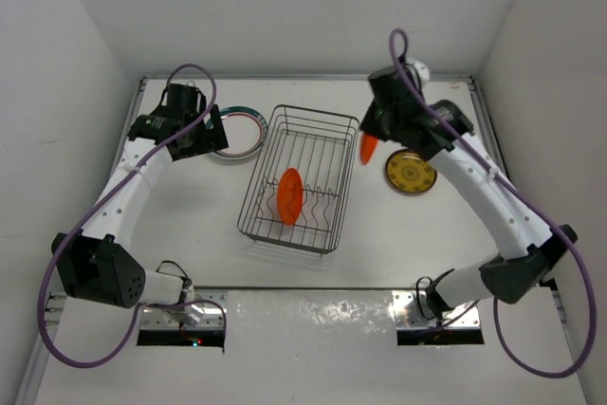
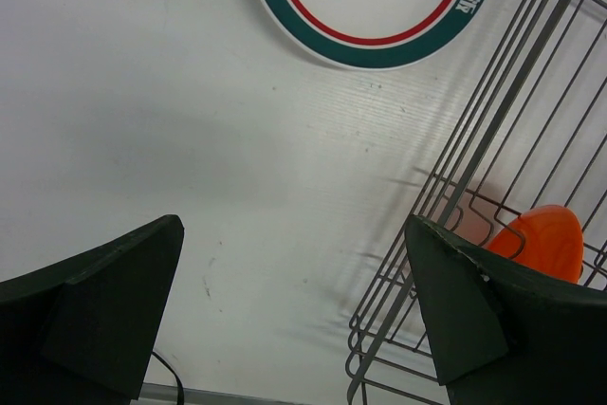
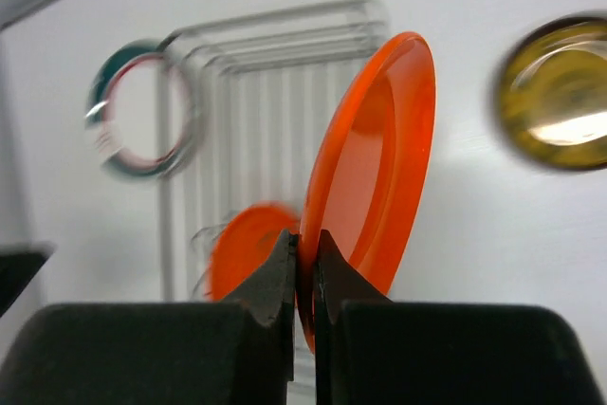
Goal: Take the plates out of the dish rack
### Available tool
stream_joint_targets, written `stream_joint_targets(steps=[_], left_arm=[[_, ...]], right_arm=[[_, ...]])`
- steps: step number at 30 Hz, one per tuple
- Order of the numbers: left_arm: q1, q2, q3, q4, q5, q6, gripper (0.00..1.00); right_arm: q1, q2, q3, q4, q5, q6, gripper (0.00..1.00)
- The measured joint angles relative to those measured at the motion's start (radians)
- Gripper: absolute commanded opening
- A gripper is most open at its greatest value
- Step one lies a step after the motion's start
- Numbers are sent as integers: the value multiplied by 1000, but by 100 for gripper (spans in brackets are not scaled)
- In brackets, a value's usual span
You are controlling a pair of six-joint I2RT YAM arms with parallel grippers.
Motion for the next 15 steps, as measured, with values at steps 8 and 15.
stream_joint_targets(steps=[8, 15], left_arm=[[0, 0, 0, 0, 5, 0, 100], [0, 2, 0, -1, 15, 5, 100]], right_arm=[[-419, 264, 133, -98, -12, -303, 0], [-474, 494, 101, -140, -29, -420, 4]])
